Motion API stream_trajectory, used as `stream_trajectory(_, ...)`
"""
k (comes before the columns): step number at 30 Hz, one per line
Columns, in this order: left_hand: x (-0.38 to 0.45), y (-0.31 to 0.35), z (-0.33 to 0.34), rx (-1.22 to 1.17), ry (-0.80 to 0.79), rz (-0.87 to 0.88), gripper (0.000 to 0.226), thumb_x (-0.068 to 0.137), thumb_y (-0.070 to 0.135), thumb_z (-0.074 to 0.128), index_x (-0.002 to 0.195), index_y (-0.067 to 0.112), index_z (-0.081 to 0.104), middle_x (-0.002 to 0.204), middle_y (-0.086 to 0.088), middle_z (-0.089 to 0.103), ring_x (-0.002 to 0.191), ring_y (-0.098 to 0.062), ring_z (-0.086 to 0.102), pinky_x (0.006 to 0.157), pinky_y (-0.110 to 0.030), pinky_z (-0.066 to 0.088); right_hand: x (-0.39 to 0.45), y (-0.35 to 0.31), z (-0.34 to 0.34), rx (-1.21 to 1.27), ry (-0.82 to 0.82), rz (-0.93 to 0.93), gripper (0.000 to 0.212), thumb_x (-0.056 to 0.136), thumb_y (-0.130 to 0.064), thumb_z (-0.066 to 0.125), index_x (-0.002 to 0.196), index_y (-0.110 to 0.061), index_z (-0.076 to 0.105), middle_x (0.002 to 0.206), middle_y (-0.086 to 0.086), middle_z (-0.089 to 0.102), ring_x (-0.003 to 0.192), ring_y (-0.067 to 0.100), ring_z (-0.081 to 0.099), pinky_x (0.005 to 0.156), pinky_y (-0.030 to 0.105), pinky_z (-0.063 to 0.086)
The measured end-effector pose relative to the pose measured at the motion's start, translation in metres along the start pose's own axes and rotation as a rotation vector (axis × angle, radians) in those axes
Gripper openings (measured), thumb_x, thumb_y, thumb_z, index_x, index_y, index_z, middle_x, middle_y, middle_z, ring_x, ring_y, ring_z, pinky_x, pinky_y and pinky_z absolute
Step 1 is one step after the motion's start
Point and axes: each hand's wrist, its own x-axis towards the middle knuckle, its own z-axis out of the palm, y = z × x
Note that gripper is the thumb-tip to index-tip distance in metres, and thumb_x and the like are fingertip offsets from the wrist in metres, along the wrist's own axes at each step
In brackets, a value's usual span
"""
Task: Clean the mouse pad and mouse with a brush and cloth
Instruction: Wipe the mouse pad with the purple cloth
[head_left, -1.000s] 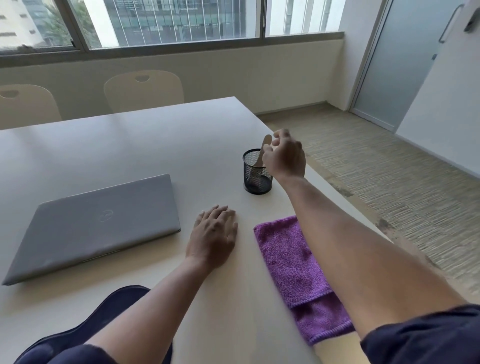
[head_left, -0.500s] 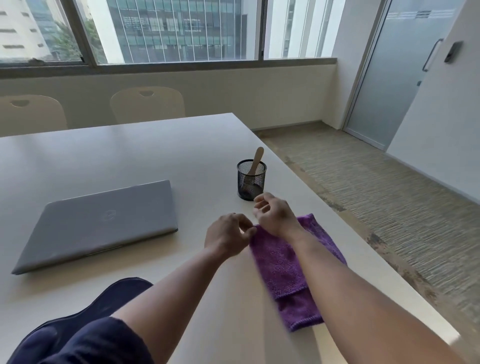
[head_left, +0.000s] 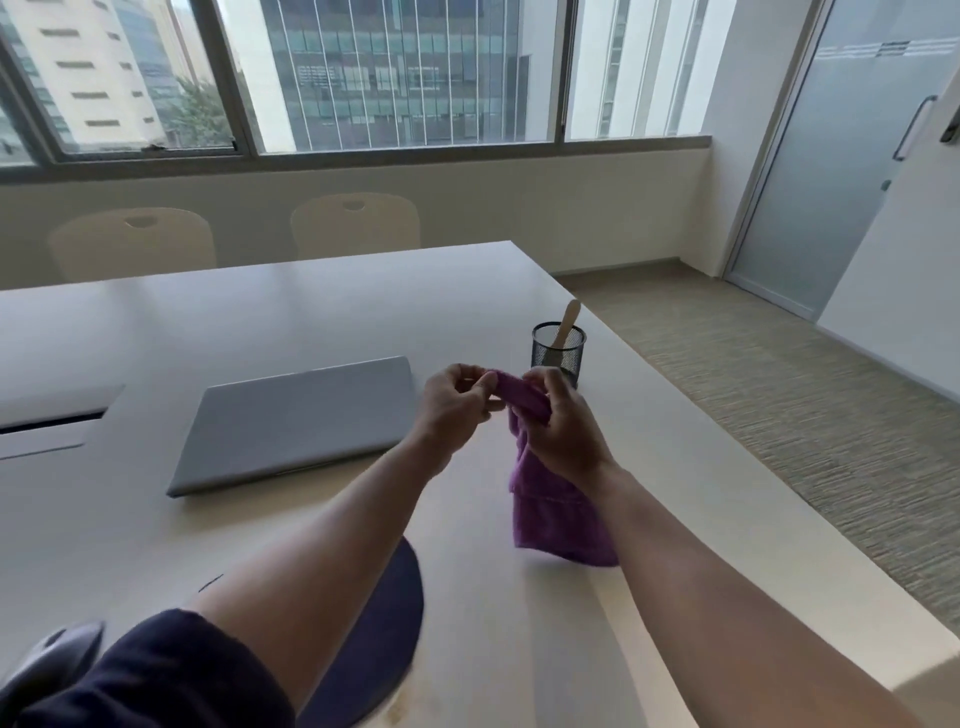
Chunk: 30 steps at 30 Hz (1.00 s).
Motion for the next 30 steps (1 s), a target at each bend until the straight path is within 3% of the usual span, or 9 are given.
stream_trajectory(4,-0.022,0.007,-0.048,0.033,0.066,0.001,0.005,0.096,0.021,0.062,0.092,0.018,0.062,0.081,0.002,0.07,0.063,-0.002,0.068,0.051,-0.013,0.048,0.003,-0.04,0.017,-0.045,0.035,-0.203,0.018,0.081,-0.004,0.069,0.098,-0.009,0.068,0.098,0.006,0.063,0.085,0.016,0.06,0.077,0.024,0.049)
stream_trajectory(10,-0.067,0.003,-0.128,0.09,0.174,-0.01,0.005,0.093,0.021,0.066,0.092,0.016,0.066,0.084,-0.003,0.07,0.063,-0.007,0.066,0.055,-0.014,0.048,-0.007,-0.102,0.056,-0.078,-0.094,-0.282,0.017,0.08,-0.003,0.07,0.095,-0.009,0.076,0.09,0.004,0.068,0.08,0.022,0.066,0.075,0.027,0.051)
stream_trajectory(15,-0.105,-0.016,-0.196,0.492,0.174,-0.008,0.007,0.09,0.018,0.067,0.092,0.025,0.067,0.079,0.009,0.068,0.069,-0.006,0.062,0.068,-0.021,0.051,-0.024,-0.135,0.087,-0.107,-0.345,-0.329,0.018,0.083,-0.01,0.073,0.1,-0.013,0.076,0.092,0.0,0.067,0.084,0.023,0.066,0.077,0.026,0.051)
stream_trajectory(18,-0.129,-0.026,-0.227,0.759,0.001,-0.043,0.031,0.086,0.019,0.07,0.116,0.022,0.065,0.103,0.009,0.068,0.098,-0.008,0.064,0.09,-0.029,0.052,-0.04,-0.145,0.108,-0.146,-0.519,-0.319,0.026,0.086,-0.016,0.07,0.111,-0.023,0.074,0.101,-0.004,0.064,0.093,0.019,0.064,0.084,0.028,0.05)
stream_trajectory(21,-0.155,-0.028,-0.246,0.965,-0.172,-0.083,0.059,0.081,0.037,0.073,0.135,0.026,0.053,0.134,0.006,0.056,0.125,-0.012,0.051,0.107,-0.032,0.04,-0.054,-0.152,0.13,-0.191,-0.661,-0.247,0.03,0.09,-0.02,0.063,0.116,-0.032,0.071,0.109,-0.009,0.057,0.103,0.014,0.059,0.095,0.03,0.046)
stream_trajectory(25,-0.179,-0.027,-0.255,1.163,-0.337,-0.198,0.114,0.057,0.073,0.075,0.151,0.026,0.031,0.152,0.012,0.035,0.137,-0.01,0.035,0.112,-0.023,0.029,-0.071,-0.155,0.157,-0.302,-0.841,-0.2,0.028,0.097,-0.037,0.052,0.117,-0.028,0.07,0.114,-0.003,0.042,0.117,0.016,0.041,0.113,0.032,0.03)
stream_trajectory(28,-0.19,-0.034,-0.257,1.246,-0.374,-0.214,0.123,0.054,0.068,0.08,0.154,0.025,0.022,0.158,0.014,0.024,0.142,-0.007,0.026,0.106,-0.015,0.022,-0.083,-0.152,0.17,-0.299,-0.903,-0.146,0.033,0.096,-0.052,0.048,0.098,-0.031,0.072,0.111,-0.006,0.04,0.115,0.016,0.034,0.111,0.029,0.022)
stream_trajectory(30,-0.193,-0.038,-0.256,1.248,-0.37,-0.197,0.122,0.058,0.061,0.083,0.155,0.024,0.019,0.16,0.012,0.02,0.144,-0.01,0.024,0.111,-0.019,0.022,-0.088,-0.15,0.174,-0.276,-0.842,-0.16,0.027,0.095,-0.045,0.056,0.094,-0.027,0.075,0.108,-0.008,0.045,0.112,0.014,0.04,0.109,0.027,0.028)
